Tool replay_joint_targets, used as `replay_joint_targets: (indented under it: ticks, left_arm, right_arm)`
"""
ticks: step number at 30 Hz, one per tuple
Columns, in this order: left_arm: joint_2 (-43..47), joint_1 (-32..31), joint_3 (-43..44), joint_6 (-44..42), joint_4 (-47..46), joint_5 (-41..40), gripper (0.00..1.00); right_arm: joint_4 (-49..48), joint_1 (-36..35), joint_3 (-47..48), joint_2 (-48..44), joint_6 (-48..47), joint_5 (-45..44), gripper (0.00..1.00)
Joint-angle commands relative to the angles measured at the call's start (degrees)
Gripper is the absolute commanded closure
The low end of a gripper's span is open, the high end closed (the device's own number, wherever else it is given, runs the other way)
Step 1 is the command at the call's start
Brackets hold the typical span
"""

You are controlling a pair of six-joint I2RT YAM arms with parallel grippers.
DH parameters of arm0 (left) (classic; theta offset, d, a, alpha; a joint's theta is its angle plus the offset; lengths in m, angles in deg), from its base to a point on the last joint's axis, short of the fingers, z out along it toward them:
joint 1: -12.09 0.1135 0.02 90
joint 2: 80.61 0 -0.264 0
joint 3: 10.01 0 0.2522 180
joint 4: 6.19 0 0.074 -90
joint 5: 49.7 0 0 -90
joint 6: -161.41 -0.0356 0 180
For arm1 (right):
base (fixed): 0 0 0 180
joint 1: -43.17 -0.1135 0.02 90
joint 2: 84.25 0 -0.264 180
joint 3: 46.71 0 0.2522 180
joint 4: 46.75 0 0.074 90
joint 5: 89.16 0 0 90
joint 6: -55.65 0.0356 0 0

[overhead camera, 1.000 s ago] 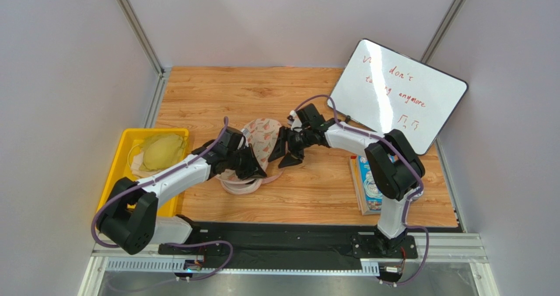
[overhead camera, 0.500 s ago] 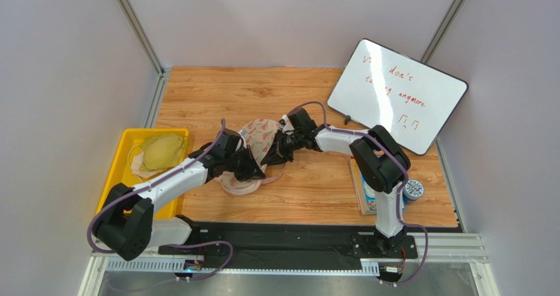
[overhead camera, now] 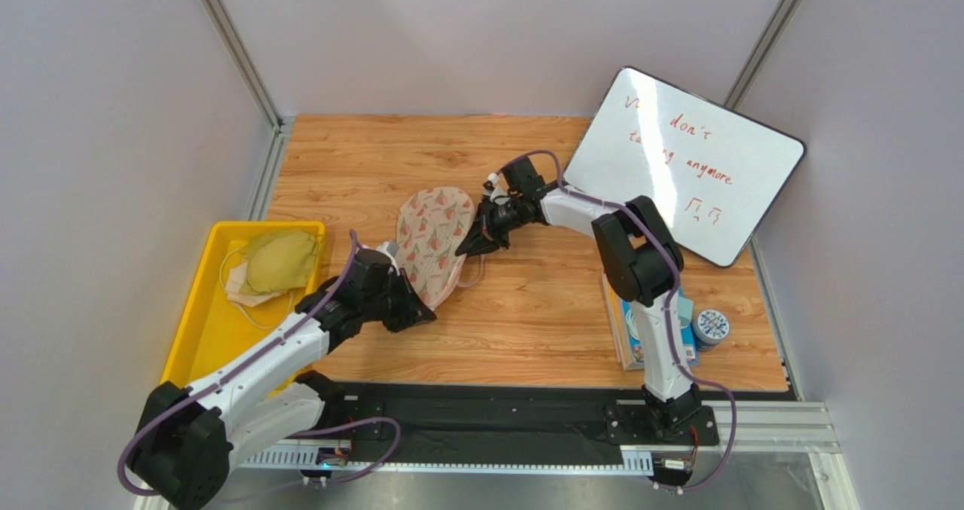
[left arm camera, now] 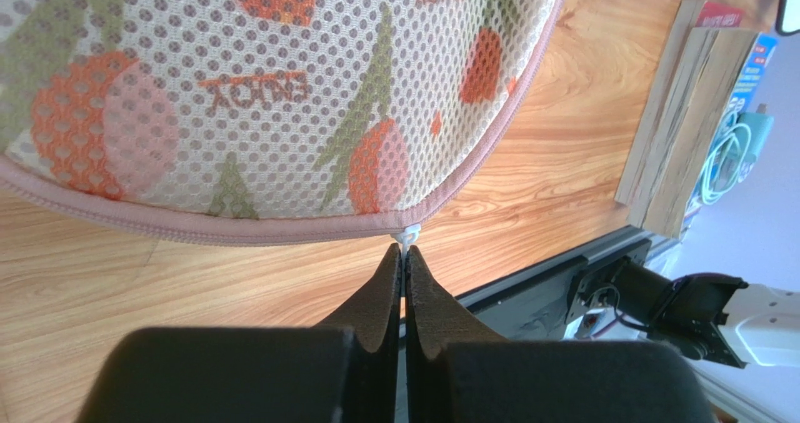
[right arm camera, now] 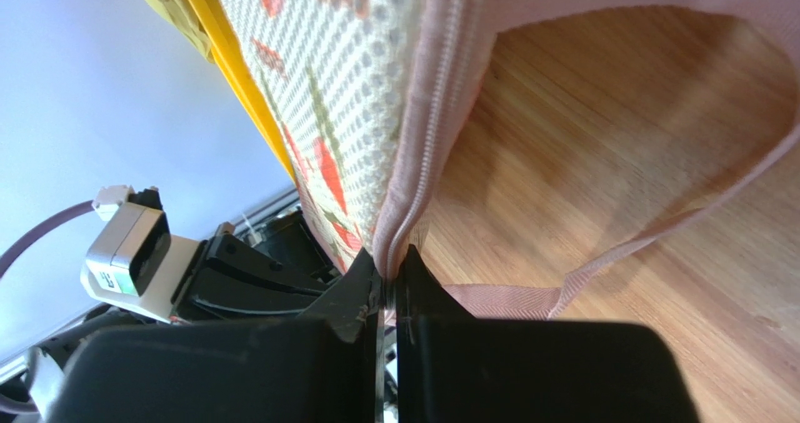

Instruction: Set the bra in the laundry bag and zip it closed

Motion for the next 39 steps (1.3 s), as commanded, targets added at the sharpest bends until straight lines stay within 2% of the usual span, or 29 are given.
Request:
replay_joint_targets:
  ticks: [1, 2, 3, 5, 6, 7, 9, 12, 16, 20, 25, 29, 31, 37, 38, 39]
  left_arm:
    - [0.23, -0.26, -0.09, 0.26, 7.35, 0.74, 1.0]
    - [-0.38, -0.26, 0.35, 0.17, 6.74, 1.27, 1.0]
    - [-0.91, -0.26, 0.61, 0.26, 5.95, 1.71, 1.0]
    - [-2.67, -0.26, 1.66, 0.52, 3.59, 3.02, 1.0]
    - [-3.28, -0.26, 2.28, 0.44, 2.96, 3.2, 1.0]
    - [-4.68, -0.26, 3.07, 0.35, 2.61, 3.29, 1.0]
    - [-6.44, -0.26, 5.53, 0.26, 1.2, 4.25, 1.0]
    - [-10.22, -0.26, 8.61, -0.18, -0.47, 6.36, 1.0]
    - [-13.74, -0.26, 11.07, -0.62, -1.88, 7.94, 1.0]
    - [-14.89, -0.26, 11.25, -0.53, -2.58, 8.65, 1.0]
    - [-15.77, -0.26, 11.16, -0.71, -3.11, 9.44, 1.0]
    - [-15.59, -0.26, 11.25, -1.06, -2.76, 9.53, 1.0]
    - [-15.33, -0.26, 11.08, -1.15, -2.85, 9.45, 1.0]
    - [-14.45, -0.26, 10.99, -1.14, -2.41, 8.83, 1.0]
    - [-14.36, -0.26, 10.9, -1.06, -2.41, 8.74, 1.0]
    - [-14.28, -0.26, 10.81, -1.14, -2.15, 8.65, 1.0]
  right_arm:
    - [11.48, 2.34, 10.9, 2.24, -10.75, -3.75, 1.0]
    - [13.59, 2.25, 12.13, 2.41, -13.2, -6.11, 0.98]
    - [16.65, 2.07, 12.93, 2.24, -13.92, -7.27, 0.85]
    - [18.26, 1.9, 13.38, 0.76, -14.02, -8.68, 0.67]
    - [18.96, 1.9, 12.85, 0.05, -13.84, -8.95, 0.53]
    - [19.41, 1.9, 11.63, -1.0, -13.75, -9.65, 0.47]
    - [20.63, 1.9, 9.69, -4.34, -14.1, -11.58, 0.36]
    - [21.43, 1.9, 4.86, -8.73, -14.63, -12.03, 0.32]
    - [16.61, 0.84, -5.32, -14.53, -12.09, -6.78, 0.31]
    - [1.0, -1.26, -18.93, -19.46, -4.45, -1.83, 0.3]
    - [-6.42, -4.52, -22.3, -20.09, 0.38, -1.39, 0.3]
    - [-9.94, -5.13, -21.08, -17.72, 2.24, -1.04, 0.34]
    - [-10.47, -5.49, -20.03, -16.22, 3.12, -0.43, 0.39]
    - [-13.29, -5.75, -20.02, -12.97, 6.46, -0.16, 0.67]
    - [-12.94, -5.75, -20.02, -12.7, 6.38, -0.25, 0.79]
    - [-12.67, -5.4, -20.02, -12.27, 6.03, -0.25, 0.86]
